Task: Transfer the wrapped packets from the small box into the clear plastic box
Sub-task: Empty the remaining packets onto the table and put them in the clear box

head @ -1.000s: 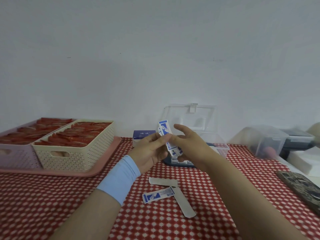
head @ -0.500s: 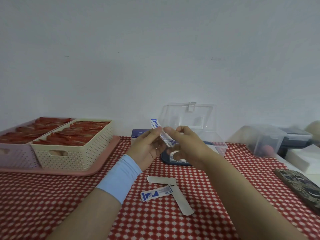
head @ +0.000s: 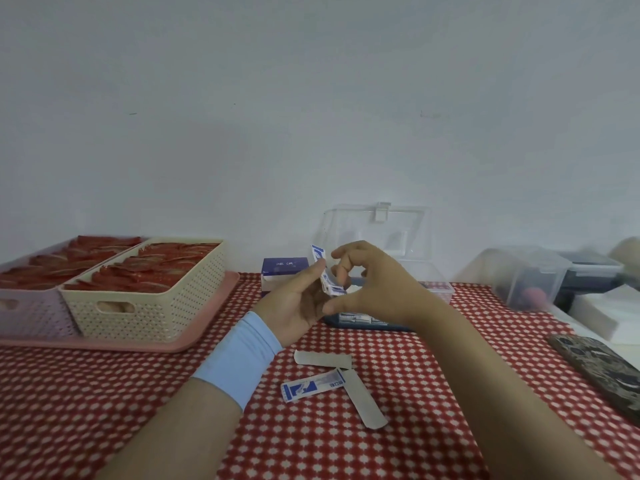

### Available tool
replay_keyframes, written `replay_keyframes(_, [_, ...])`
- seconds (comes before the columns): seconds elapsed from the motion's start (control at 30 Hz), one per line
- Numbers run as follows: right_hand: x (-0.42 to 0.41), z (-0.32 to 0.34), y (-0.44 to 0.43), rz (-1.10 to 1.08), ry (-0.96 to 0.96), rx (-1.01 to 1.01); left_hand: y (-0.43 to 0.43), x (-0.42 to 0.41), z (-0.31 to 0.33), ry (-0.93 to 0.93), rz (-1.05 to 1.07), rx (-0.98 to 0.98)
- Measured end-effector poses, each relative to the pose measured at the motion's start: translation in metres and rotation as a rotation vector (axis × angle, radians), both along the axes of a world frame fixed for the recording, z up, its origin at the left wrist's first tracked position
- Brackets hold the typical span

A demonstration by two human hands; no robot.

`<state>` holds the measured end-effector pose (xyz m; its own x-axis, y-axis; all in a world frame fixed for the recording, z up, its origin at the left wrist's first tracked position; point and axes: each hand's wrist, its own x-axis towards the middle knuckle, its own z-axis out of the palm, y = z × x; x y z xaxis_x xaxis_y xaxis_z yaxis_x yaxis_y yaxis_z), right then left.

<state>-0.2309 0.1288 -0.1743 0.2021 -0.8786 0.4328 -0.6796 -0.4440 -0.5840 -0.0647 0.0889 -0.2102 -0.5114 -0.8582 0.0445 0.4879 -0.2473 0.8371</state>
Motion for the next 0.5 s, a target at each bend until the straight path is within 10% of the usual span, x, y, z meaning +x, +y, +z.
replay_keyframes(0.5, [0.0069, -0.0027, 0.0069, 0.057, 0.118, 0.090, 0.0065, -0.0037, -0.0029, -0.048, -0.077, 0.004])
